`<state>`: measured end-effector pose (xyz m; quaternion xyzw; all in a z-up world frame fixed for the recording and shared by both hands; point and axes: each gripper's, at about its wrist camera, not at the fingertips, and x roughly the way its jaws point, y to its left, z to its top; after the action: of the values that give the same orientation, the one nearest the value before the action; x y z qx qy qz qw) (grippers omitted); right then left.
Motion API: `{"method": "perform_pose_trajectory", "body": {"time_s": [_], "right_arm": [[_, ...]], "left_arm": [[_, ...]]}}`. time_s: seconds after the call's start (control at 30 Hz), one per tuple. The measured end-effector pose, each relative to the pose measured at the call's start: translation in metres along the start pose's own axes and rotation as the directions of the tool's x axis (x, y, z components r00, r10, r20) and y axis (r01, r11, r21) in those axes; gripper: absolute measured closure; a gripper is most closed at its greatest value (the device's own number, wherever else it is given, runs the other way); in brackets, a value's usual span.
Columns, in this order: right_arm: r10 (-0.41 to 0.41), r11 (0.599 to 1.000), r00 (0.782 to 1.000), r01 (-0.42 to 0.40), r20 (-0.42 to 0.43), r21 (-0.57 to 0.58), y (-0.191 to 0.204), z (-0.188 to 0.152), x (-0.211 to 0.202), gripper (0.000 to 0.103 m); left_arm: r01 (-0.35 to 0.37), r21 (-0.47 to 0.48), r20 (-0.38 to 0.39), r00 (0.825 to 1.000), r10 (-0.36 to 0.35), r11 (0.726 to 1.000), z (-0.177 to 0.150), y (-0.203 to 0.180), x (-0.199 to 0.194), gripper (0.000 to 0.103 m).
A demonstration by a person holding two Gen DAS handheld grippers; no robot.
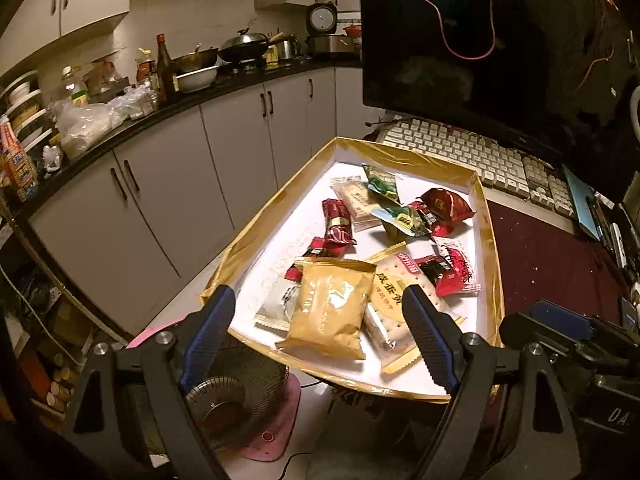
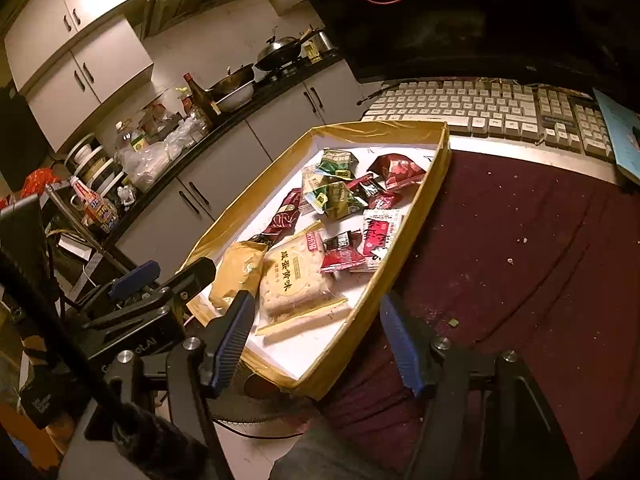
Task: Organize snacks
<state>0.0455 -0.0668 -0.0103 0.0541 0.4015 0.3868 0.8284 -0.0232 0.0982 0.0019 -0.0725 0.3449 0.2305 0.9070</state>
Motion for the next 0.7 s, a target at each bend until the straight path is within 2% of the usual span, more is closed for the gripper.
{"method": "perform_pose_trajectory", "body": {"time_s": [0.13,0.27,0.7], "right_arm": [[0.002,1.0,1.0,-0.002,-0.002,-0.01,0.006,-0.002,0.001,0.037],[-0.001,1.0,1.0,0.001,-0.006,-0.016,0.009,-0.002,0.003,0.036],[-0.019,0.999,1.0,0.018,-0.01,-0.028,0.013,0.001,0.003,0.036]], "left_arm": [[0.0,-0.002,-0.03,1.0,0.0,1.0,0.0,0.004,0.002,0.017],[-0.018,-0.013,-0.012,1.0,0.018,1.0,-0.001,0.01,-0.001,0.017],[-0.018,0.002,-0.049,0.999,0.018,1.0,0.001,0.007,0.005,0.017]]}}
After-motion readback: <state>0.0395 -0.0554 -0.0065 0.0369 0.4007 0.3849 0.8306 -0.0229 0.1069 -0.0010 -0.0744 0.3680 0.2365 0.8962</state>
